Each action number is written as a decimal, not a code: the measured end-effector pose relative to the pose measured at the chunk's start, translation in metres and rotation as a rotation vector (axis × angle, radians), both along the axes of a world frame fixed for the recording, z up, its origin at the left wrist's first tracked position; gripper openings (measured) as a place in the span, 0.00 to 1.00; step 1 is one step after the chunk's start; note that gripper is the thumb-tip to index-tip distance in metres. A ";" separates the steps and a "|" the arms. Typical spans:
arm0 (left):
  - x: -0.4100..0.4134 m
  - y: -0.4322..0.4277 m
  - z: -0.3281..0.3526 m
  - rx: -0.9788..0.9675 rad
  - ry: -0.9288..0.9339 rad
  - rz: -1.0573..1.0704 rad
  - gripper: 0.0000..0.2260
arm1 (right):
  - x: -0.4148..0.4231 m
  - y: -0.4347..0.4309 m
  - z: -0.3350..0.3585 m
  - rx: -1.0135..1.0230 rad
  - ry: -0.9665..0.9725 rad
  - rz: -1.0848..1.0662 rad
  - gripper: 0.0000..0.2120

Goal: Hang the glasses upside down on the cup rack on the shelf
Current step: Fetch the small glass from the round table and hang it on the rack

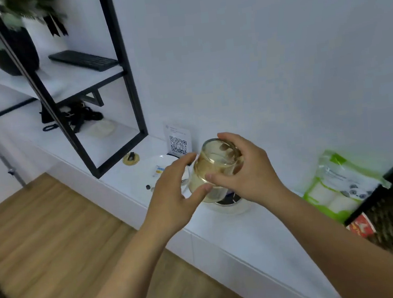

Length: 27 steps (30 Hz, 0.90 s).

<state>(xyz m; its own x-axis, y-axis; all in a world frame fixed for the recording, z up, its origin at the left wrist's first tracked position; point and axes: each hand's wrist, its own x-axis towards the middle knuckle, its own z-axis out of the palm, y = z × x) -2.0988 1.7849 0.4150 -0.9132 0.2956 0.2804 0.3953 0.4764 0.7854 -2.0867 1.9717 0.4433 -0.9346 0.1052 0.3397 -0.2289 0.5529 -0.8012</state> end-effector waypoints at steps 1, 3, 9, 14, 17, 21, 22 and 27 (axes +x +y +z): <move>-0.013 0.002 -0.004 -0.014 -0.002 0.003 0.28 | -0.013 0.001 -0.003 0.015 0.001 0.007 0.36; -0.038 0.006 -0.010 -0.033 -0.004 0.010 0.28 | -0.039 0.002 -0.008 0.048 0.002 0.019 0.36; -0.117 0.018 -0.016 -0.078 0.002 0.038 0.27 | -0.121 0.013 -0.020 0.096 -0.030 0.084 0.38; -0.167 0.034 -0.027 -0.060 -0.026 0.004 0.29 | -0.169 0.027 -0.028 0.154 -0.083 0.082 0.37; -0.196 0.048 -0.036 -0.049 -0.053 -0.054 0.31 | -0.186 0.034 -0.040 0.150 -0.139 0.021 0.39; -0.232 0.063 -0.062 -0.082 -0.080 -0.144 0.29 | -0.202 0.041 -0.064 0.163 -0.231 -0.063 0.42; -0.239 0.065 -0.068 -0.085 -0.081 -0.152 0.28 | -0.203 0.043 -0.068 0.155 -0.269 -0.082 0.42; -0.277 0.070 -0.096 -0.095 -0.142 -0.221 0.33 | -0.216 0.047 -0.083 0.039 -0.428 -0.156 0.36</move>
